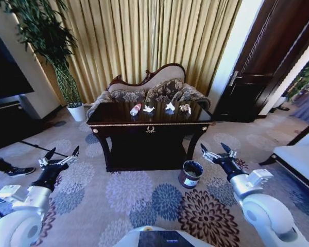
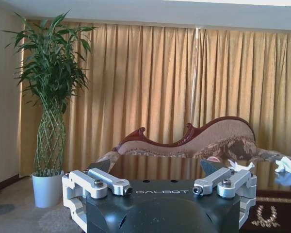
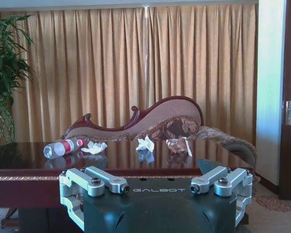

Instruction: Move to the front of the table and place the trash on the table into the trash bin.

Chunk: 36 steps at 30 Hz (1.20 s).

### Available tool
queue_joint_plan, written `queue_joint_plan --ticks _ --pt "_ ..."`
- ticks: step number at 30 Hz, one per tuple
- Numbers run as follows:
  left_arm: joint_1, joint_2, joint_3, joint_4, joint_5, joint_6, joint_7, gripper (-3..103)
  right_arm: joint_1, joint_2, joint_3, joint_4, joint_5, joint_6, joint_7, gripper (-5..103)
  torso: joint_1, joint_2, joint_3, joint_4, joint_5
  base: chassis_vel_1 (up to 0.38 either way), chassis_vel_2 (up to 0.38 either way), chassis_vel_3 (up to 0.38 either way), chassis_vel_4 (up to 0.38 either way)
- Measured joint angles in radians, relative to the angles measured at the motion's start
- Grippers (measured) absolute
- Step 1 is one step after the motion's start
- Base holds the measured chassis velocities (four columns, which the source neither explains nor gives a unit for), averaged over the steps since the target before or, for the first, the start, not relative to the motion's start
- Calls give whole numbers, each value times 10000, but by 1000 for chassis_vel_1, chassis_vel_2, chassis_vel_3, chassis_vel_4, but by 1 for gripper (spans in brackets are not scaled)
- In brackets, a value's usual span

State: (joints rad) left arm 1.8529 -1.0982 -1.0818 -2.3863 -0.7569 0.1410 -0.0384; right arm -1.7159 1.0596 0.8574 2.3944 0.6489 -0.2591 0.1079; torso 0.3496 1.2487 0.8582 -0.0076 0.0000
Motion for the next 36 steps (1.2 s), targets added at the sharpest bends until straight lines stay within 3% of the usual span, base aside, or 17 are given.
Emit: queue_joint_plan --ticks 30,36 --pt "97 -224 18 -58 16 -74 48 100 -41 98 -217 50 -295 19 -19 100 2 -1 2 1 1 -232 241 240 -231" --pt "207 -377 73 -90 43 -233 98 100 164 17 -357 -2 -288 -266 -37 100 11 -5 5 0 0 -132 129 136 -102"
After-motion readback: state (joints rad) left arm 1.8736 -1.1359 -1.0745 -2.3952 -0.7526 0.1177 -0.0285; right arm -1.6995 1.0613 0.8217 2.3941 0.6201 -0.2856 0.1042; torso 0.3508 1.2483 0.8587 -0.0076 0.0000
